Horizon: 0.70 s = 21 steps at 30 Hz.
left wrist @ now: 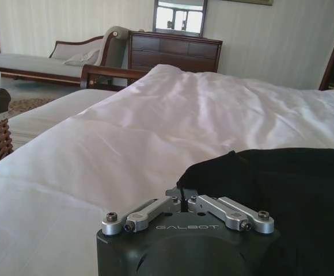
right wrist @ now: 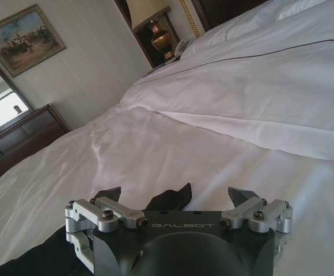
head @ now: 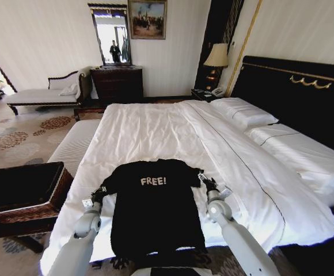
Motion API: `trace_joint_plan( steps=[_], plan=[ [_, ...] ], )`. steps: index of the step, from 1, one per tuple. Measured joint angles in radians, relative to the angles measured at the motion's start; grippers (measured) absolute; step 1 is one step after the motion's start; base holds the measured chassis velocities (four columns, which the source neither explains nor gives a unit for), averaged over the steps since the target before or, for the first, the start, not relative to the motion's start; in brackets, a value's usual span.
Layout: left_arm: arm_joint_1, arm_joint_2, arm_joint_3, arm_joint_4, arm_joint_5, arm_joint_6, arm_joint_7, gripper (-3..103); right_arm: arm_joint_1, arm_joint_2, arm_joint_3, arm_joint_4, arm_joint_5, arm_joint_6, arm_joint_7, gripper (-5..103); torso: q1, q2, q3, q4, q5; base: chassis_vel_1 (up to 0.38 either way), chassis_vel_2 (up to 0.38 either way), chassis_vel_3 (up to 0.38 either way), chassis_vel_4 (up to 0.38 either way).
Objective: Fold the clothes on the bed and place them into the basket.
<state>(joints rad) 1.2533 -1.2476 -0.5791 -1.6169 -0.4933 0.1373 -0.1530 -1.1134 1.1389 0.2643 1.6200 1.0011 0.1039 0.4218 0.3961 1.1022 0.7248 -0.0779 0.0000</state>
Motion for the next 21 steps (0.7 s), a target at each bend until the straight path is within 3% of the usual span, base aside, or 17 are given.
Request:
trace_joint_plan(
  steps=[5,7,11,21],
  plan=[
    [-0.016,-0.009,-0.012,0.005,-0.081,0.023,-0.031,0,-0.001,0.0,0.001,0.005,-0.001,0.0,0.0,100,0.0,0.0,0.0,0.0,0.0,0.0,0.0,0.0,0.0],
    [-0.018,-0.02,-0.021,0.002,-0.162,0.037,-0.055,0,-0.003,0.0,0.003,0.007,-0.001,0.0,0.0,100,0.0,0.0,0.0,0.0001,-0.0001,0.0,0.0,0.0,0.0],
    [-0.018,-0.038,-0.034,-0.008,-0.249,0.052,-0.085,0,-0.007,-0.001,0.004,0.008,-0.002,0.0,0.0,100,0.0,0.0,0.0,0.0,0.0,0.0,0.0,0.0,0.0],
    [-0.034,-0.078,-0.077,-0.023,-0.381,0.069,-0.172,0,-0.014,0.0,0.008,0.019,-0.005,0.0,0.002,100,0.0,0.0,0.0,0.0,0.0,0.0,0.0,0.0,0.0]
  ],
)
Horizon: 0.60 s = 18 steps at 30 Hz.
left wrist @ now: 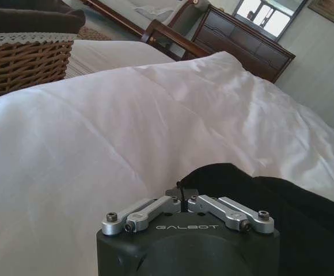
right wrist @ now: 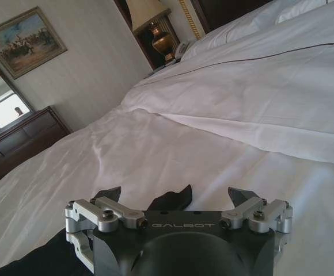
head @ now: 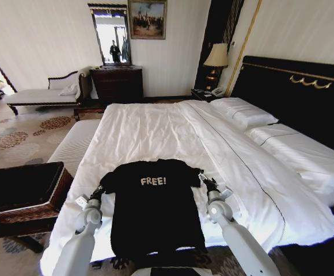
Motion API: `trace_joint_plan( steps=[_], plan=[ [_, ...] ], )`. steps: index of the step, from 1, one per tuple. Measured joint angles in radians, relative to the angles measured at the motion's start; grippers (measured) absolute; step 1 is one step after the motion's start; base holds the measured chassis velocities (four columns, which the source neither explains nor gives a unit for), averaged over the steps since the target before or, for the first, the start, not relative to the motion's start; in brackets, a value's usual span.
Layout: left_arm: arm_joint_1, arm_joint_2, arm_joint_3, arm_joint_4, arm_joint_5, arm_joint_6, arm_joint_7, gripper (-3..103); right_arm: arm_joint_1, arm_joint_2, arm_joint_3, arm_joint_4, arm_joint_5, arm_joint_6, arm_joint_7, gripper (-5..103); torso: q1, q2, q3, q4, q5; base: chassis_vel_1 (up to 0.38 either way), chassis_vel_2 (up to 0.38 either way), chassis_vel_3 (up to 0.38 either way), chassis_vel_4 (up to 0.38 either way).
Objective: Fold the clothes on the bed and place them into the basket.
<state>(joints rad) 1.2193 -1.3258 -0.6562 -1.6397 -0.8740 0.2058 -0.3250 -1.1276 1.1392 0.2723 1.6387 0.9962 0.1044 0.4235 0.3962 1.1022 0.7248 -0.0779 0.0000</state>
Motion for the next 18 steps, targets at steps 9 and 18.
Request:
trace_joint_plan(
  steps=[9,18],
  plan=[
    [0.027,0.016,-0.052,-0.048,-0.047,0.01,-0.02,0,-0.01,0.002,0.004,0.01,-0.004,0.0,0.002,100,0.0,0.0,0.0,-0.0001,0.0,0.0,0.0,0.0,0.0],
    [0.085,0.01,-0.089,-0.098,-0.048,0.007,-0.007,22,-0.023,0.015,0.005,0.027,-0.014,0.001,0.007,100,0.0,0.0,0.0,0.0002,0.0,0.0,0.0,0.0,0.0]
  ],
)
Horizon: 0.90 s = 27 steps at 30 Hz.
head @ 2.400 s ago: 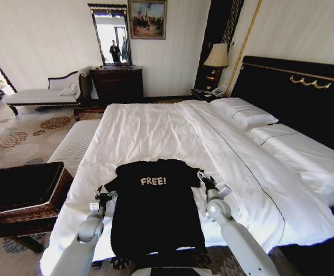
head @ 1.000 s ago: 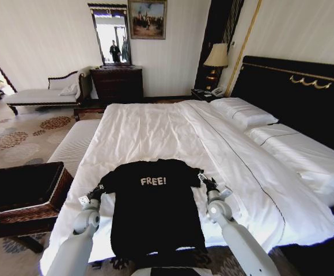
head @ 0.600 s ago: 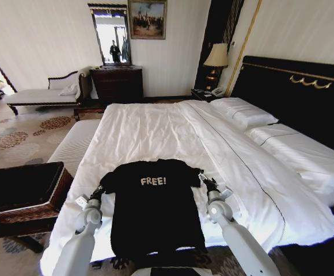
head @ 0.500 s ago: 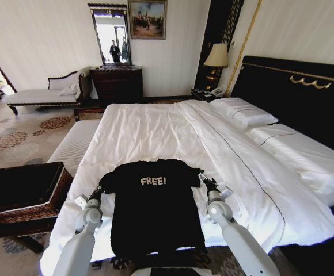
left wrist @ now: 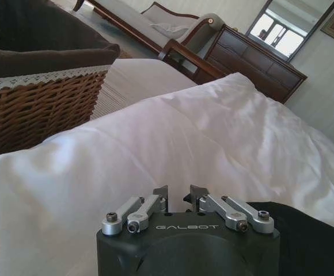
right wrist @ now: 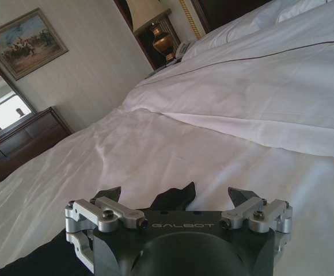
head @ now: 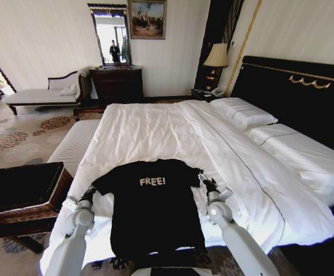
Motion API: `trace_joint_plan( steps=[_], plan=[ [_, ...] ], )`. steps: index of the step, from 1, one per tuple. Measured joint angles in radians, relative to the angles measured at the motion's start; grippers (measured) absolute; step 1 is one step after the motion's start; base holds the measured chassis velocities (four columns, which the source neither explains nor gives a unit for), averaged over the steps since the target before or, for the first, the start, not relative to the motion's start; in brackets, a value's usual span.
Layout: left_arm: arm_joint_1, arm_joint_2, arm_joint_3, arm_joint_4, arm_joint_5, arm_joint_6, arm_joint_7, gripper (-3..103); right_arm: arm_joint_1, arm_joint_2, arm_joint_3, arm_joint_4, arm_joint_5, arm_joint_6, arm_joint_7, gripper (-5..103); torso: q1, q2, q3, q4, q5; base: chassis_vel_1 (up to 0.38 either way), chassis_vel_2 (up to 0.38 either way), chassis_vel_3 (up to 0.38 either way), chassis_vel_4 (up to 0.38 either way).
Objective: Fold the clothes on the bed and place them into the basket.
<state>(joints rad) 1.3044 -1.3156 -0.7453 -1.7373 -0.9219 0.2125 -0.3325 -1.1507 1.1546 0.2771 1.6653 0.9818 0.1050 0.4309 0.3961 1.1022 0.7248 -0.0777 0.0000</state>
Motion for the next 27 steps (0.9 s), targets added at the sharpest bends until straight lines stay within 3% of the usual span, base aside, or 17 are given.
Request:
trace_joint_plan(
  steps=[3,6,12,14,17,19,21,24,27],
  plan=[
    [0.024,-0.004,-0.025,-0.022,-0.043,-0.015,0.01,38,-0.011,0.003,0.004,0.006,-0.003,0.0,0.001,100,0.0,0.0,0.0,-0.0003,0.0,0.0,0.0,0.0,0.0],
    [0.066,-0.007,-0.031,-0.051,-0.08,-0.018,0.019,43,-0.016,0.006,0.006,0.011,-0.004,0.0,0.003,100,0.0,0.0,0.0,-0.0003,0.0,0.0,0.0,0.0,0.0],
    [0.185,-0.047,0.017,-0.108,-0.079,-0.007,0.034,70,-0.015,0.013,0.007,0.013,-0.008,0.0,0.008,100,0.0,0.0,0.0,-0.0001,0.0,0.0,0.0,0.0,0.0],
    [0.188,-0.052,0.019,-0.11,-0.08,-0.007,0.033,70,-0.015,0.014,0.007,0.013,-0.008,0.0,0.009,100,0.0,0.0,0.0,-0.0001,0.0001,0.0,0.0,0.0,0.0],
    [0.19,-0.081,0.036,-0.116,-0.086,-0.008,0.032,86,-0.011,0.021,0.003,0.009,-0.011,-0.002,0.013,100,0.0,0.0,0.0,-0.0002,0.0002,0.0,0.0,0.0,0.0],
    [0.189,-0.083,0.037,-0.117,-0.087,-0.008,0.032,86,-0.011,0.022,0.003,0.009,-0.011,-0.002,0.013,100,0.0,0.0,0.0,-0.0002,0.0002,0.0,0.0,0.0,0.0],
    [0.178,-0.088,0.047,-0.124,-0.09,-0.008,0.034,98,-0.01,0.027,0.001,0.003,-0.015,-0.004,0.016,100,0.0,0.0,0.0,-0.0001,0.0001,0.0,0.0,0.0,0.0],
    [0.162,-0.09,0.053,-0.124,-0.093,-0.008,0.034,102,-0.01,0.03,-0.001,-0.001,-0.018,-0.004,0.017,100,0.0,0.0,0.0,-0.0002,0.0,0.0,0.0,0.0,0.0],
    [0.125,-0.095,0.057,-0.103,-0.099,-0.008,0.033,97,-0.011,0.03,-0.001,-0.004,-0.019,-0.005,0.019,100,0.0,0.0,0.0,-0.0003,0.0001,0.0,0.0,0.0,0.0]
  ],
)
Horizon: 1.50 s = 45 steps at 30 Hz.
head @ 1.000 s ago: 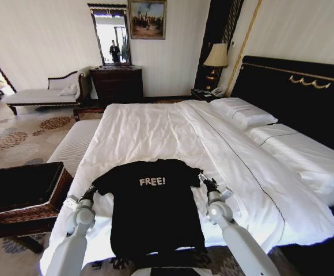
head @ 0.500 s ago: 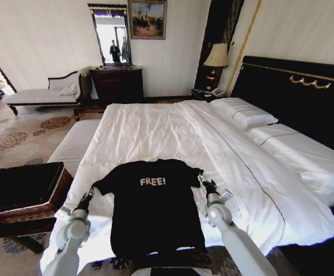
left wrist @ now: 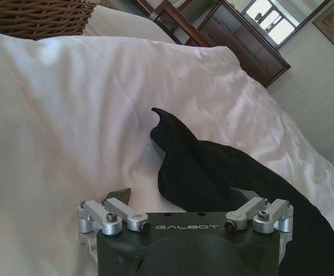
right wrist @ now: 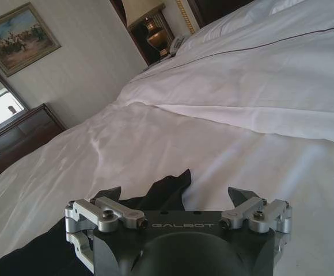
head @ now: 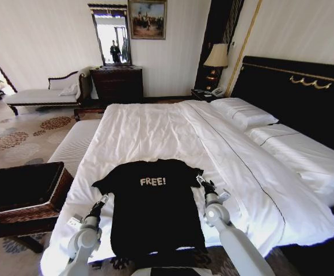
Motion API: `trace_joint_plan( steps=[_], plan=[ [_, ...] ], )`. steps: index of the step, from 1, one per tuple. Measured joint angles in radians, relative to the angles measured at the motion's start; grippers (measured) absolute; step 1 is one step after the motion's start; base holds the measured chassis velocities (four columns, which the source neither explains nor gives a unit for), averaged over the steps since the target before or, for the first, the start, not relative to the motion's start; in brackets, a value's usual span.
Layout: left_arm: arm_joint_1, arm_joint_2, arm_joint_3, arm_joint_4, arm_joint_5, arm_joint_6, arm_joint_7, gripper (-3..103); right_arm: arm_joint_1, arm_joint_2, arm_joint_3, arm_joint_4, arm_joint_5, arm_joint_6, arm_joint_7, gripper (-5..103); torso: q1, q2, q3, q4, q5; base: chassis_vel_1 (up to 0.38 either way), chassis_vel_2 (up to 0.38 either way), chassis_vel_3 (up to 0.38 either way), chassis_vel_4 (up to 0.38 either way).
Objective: Fold the clothes on the bed and place them into the basket.
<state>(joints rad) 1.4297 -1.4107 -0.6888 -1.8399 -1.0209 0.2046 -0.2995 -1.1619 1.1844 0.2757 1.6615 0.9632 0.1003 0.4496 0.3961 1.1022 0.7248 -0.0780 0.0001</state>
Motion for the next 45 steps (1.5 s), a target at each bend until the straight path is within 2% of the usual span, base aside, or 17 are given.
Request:
trace_joint_plan(
  steps=[2,5,6,9,10,11,14,17,18,21,23,24,25,26,30,45],
  plan=[
    [-0.024,-0.008,0.0,0.025,0.0,0.0,-0.006,97,0.0,-0.001,0.0,-0.001,0.0,0.0,0.0,100,0.0,0.0,0.0,0.0,-0.0001,0.0,0.0,0.0,0.0],
    [-0.049,-0.023,0.001,0.055,0.001,0.0,-0.012,82,-0.001,-0.005,0.001,-0.004,0.0,0.0,0.0,100,0.0,0.0,0.0,0.0,-0.0001,0.0,0.0,0.0,0.0],
    [-0.049,-0.023,0.001,0.055,0.001,0.0,-0.012,82,-0.001,-0.005,0.001,-0.004,0.0,0.0,0.0,100,0.0,0.0,0.0,0.0,-0.0001,0.0,0.0,0.0,0.0],
    [-0.053,-0.031,0.008,0.064,0.007,0.001,-0.013,66,-0.001,-0.01,0.004,-0.006,0.0,0.0,0.0,100,0.0,0.0,0.0,0.0002,0.0,0.0,0.0,0.0,0.0],
    [-0.053,-0.031,0.008,0.064,0.007,0.001,-0.013,66,-0.001,-0.01,0.004,-0.006,0.0,0.0,0.0,100,0.0,0.0,0.0,0.0002,0.0,0.0,0.0,0.0,0.0],
    [-0.053,-0.032,0.009,0.065,0.009,0.001,-0.012,60,-0.001,-0.01,0.004,-0.007,0.0,0.0,0.0,100,0.0,0.0,0.0,0.0002,-0.0001,0.0,0.0,0.0,0.0],
    [-0.053,-0.032,0.009,0.065,0.011,0.002,-0.012,55,-0.001,-0.01,0.005,-0.007,0.0,0.0,0.001,100,0.0,0.0,0.0,0.0002,-0.0001,0.0,0.0,0.0,0.0],
    [-0.055,-0.031,0.009,0.062,0.013,0.002,-0.012,39,0.0,-0.004,0.006,-0.007,-0.001,0.0,0.006,100,0.0,0.0,0.0,0.0001,-0.0002,0.0,0.0,0.0,0.0],
    [-0.055,-0.031,0.009,0.062,0.013,0.002,-0.012,39,0.0,-0.004,0.006,-0.007,-0.001,0.0,0.006,100,0.0,0.0,0.0,0.0001,-0.0002,0.0,0.0,0.0,0.0],
    [-0.052,-0.03,0.005,0.05,0.013,0.001,-0.013,23,0.001,0.006,0.004,-0.007,-0.009,-0.002,0.014,100,0.0,0.0,0.0,0.0,-0.0002,0.0,0.0,0.0,0.0],
    [-0.048,-0.03,0.003,0.042,0.013,0.001,-0.012,23,0.001,0.009,0.002,-0.007,-0.013,-0.003,0.016,100,0.0,0.0,0.0,0.0,-0.0002,0.0,0.0,0.0,0.0],
    [-0.036,-0.029,0.001,0.027,0.015,0.0,-0.013,12,0.0,0.015,0.001,-0.005,-0.017,-0.003,0.018,100,0.0,0.0,0.0,0.0001,-0.0002,0.0,0.0,0.0,0.0],
    [-0.027,-0.029,0.0,0.016,0.016,-0.001,-0.013,12,-0.001,0.017,0.0,-0.003,-0.019,-0.004,0.019,100,0.0,0.0,0.0,0.0001,-0.0002,0.0,0.0,0.0,0.0],
    [-0.022,-0.028,0.0,0.009,0.016,-0.001,-0.014,7,-0.001,0.018,0.0,-0.002,-0.019,-0.004,0.019,100,0.0,0.0,0.0,0.0002,-0.0001,0.0,0.0,0.0,0.0],
    [0.008,-0.027,0.0,-0.035,0.02,-0.001,-0.022,0,-0.002,0.017,0.001,0.0,-0.02,-0.004,0.02,100,0.0,0.0,0.0,0.0001,-0.0001,0.0,0.0,0.0,0.0],
    [0.077,-0.048,0.018,-0.101,0.075,-0.002,-0.041,-1,0.021,0.005,0.005,-0.045,-0.02,-0.001,0.016,100,0.0,0.0,0.0,0.0,-0.0001,0.0,0.0,0.0,0.0]
  ],
)
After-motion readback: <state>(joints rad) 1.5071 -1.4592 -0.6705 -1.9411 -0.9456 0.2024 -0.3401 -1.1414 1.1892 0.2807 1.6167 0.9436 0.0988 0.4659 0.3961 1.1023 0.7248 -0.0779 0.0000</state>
